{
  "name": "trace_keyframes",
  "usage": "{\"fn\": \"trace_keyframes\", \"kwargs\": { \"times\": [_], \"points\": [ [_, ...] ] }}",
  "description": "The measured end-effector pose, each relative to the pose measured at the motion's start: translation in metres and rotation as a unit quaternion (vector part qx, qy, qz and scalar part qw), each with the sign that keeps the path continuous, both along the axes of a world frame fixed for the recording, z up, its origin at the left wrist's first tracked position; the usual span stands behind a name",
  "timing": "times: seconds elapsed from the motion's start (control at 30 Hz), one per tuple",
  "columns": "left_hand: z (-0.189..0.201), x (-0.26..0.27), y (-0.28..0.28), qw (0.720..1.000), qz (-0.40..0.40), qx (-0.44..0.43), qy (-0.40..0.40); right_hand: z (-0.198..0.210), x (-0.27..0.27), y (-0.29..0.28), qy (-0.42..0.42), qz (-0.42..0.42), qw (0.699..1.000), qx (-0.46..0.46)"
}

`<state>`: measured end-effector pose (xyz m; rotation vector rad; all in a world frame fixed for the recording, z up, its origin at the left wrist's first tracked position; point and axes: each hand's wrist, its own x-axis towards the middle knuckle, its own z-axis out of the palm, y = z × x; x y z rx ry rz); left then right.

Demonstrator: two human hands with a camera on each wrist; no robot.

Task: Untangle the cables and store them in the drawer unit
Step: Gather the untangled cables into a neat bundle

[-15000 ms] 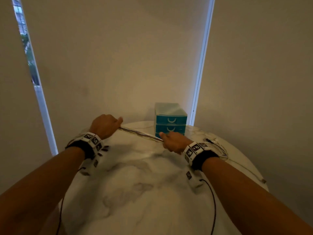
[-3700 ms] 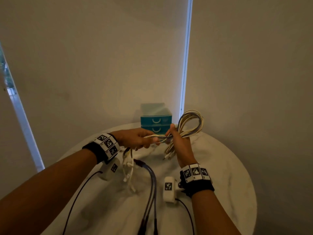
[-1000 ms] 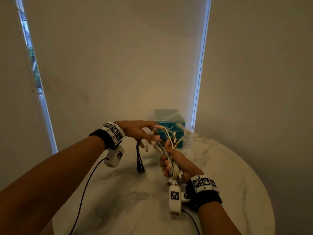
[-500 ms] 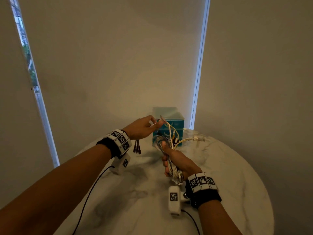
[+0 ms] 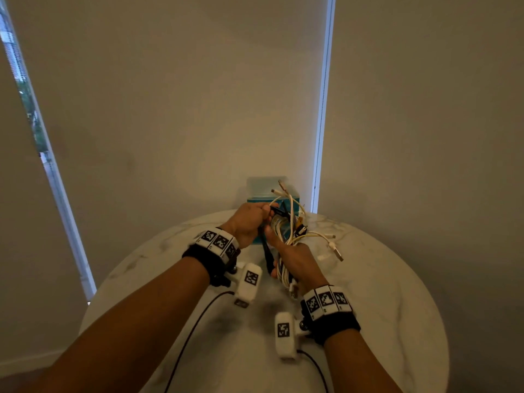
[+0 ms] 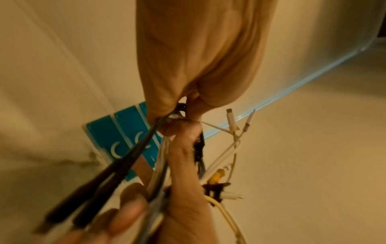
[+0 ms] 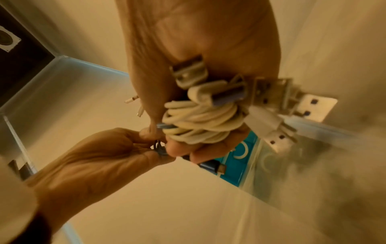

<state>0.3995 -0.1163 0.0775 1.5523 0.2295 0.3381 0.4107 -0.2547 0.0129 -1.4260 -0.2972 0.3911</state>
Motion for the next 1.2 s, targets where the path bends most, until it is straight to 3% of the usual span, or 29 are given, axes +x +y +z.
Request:
{"fn": "trace_keyframes", "kwargs": {
  "times": [0.23,0.3,0.37,0.43,0.47,0.53,0.6,0.63,0.7,0.73,0.77,0.83,0.87,0.9,0.93,1.03,1.2],
  "points": [
    [0.008,-0.008,-0.01,0.998,-0.035,-0.044,0.039,-0.002,0.008,-0.013,0.014,0.04,0.998,-0.044],
    [0.017,-0.013,-0.009,0.997,-0.046,0.021,0.058,-0.001,0.009,-0.012,0.03,0.047,0.998,-0.042],
    [0.03,-0.016,-0.006,0.979,-0.03,0.173,0.104,-0.003,0.006,-0.01,0.057,0.045,0.997,-0.032],
    [0.042,-0.018,-0.002,0.911,0.021,0.387,0.137,-0.004,0.006,-0.005,0.08,0.039,0.996,-0.025],
    [0.047,-0.022,-0.003,0.875,0.042,0.471,0.11,-0.003,0.008,-0.003,0.086,0.032,0.995,-0.03],
    [0.054,-0.032,-0.018,0.79,0.045,0.611,-0.037,-0.008,0.012,-0.002,0.087,0.021,0.995,-0.04],
    [0.06,-0.042,-0.042,0.681,-0.033,0.713,-0.162,-0.016,0.013,-0.005,0.094,0.02,0.994,-0.054],
    [0.06,-0.042,-0.053,0.642,-0.11,0.735,-0.186,-0.014,0.01,-0.004,0.08,0.028,0.994,-0.076],
    [0.056,-0.036,-0.067,0.592,-0.259,0.749,-0.15,0.01,-0.001,0.005,0.028,0.033,0.982,-0.186],
    [0.052,-0.032,-0.072,0.565,-0.301,0.757,-0.128,0.017,-0.005,0.005,0.011,0.09,0.971,-0.221],
    [0.049,-0.027,-0.075,0.521,-0.319,0.784,-0.112,0.018,-0.003,-0.008,-0.052,0.109,0.96,-0.251],
    [0.042,-0.016,-0.078,0.383,-0.292,0.871,-0.091,0.037,-0.002,-0.004,-0.063,0.039,0.944,-0.321],
    [0.04,-0.011,-0.075,0.327,-0.265,0.904,-0.079,0.037,-0.001,-0.004,-0.079,0.04,0.949,-0.302],
    [0.04,-0.007,-0.07,0.296,-0.239,0.923,-0.065,0.03,0.0,0.002,-0.068,0.011,0.961,-0.267],
    [0.041,-0.006,-0.064,0.29,-0.214,0.932,-0.05,0.031,-0.018,0.004,-0.036,0.035,0.954,-0.296],
    [0.047,-0.006,-0.037,0.314,-0.16,0.936,-0.012,0.003,-0.018,-0.005,0.032,0.075,0.979,-0.186],
    [0.05,-0.009,-0.003,0.336,-0.071,0.939,-0.013,-0.004,-0.006,-0.002,0.017,0.065,0.979,-0.193]
  ]
}}
